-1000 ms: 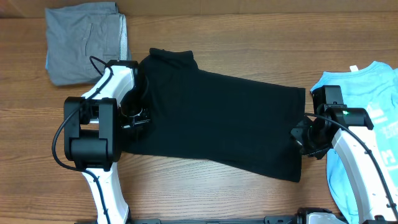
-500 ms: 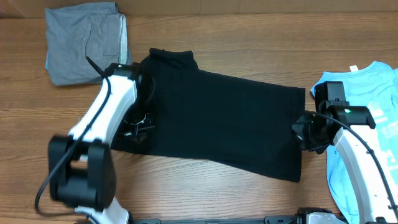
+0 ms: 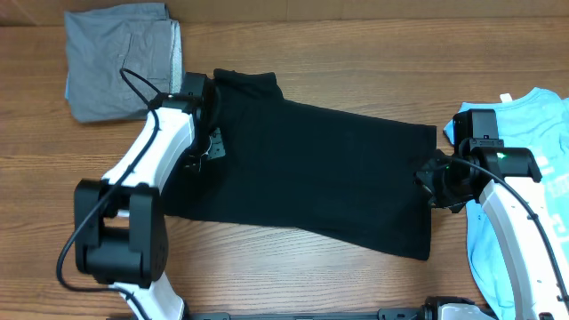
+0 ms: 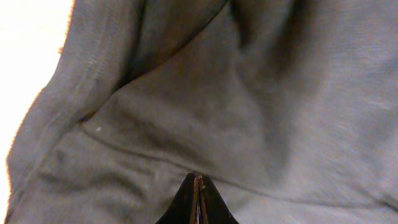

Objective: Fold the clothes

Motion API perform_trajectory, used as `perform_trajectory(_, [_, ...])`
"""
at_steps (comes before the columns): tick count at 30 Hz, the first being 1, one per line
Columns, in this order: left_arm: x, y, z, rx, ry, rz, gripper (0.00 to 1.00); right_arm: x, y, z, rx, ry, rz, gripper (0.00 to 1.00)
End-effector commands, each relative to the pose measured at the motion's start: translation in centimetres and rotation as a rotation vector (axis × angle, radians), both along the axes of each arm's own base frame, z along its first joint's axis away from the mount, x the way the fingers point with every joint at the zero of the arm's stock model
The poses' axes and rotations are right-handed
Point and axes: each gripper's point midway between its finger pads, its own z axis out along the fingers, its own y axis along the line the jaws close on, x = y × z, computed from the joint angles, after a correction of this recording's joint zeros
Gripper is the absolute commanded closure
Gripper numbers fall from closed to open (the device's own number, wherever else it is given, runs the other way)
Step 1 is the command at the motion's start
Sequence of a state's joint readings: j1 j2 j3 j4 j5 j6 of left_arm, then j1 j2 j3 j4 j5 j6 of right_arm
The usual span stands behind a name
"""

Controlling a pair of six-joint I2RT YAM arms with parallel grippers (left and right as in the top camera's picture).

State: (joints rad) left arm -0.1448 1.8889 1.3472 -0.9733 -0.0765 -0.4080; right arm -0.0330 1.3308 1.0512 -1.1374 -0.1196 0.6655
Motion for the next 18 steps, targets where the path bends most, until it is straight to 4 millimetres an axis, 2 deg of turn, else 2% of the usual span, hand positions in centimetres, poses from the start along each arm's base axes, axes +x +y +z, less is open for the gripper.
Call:
perform_trajectory(1, [-0.7, 0.6, -2.2, 0.023, 0.072, -0.029, 0.96, 0.7, 0.0, 1.0, 0.002, -0.036, 0.012, 0.72])
perform_trajectory(4, [-1.8, 0.8, -3.4, 0.031, 0.136, -0.029, 0.96, 0.7, 0.0, 1.0, 0.001, -0.037, 0.011, 0.72])
perform_trajectory(10, [-3.6, 1.0, -4.2, 0.037, 0.210, -0.029, 0.96, 0.7, 0.0, 1.0, 0.001, -0.037, 0.011, 0.72])
perform_trajectory(18, [-7.7, 0.9, -7.7, 0.004, 0.291, -0.013, 0.96, 0.7, 0.0, 1.0, 0.000, -0.037, 0.019, 0.72])
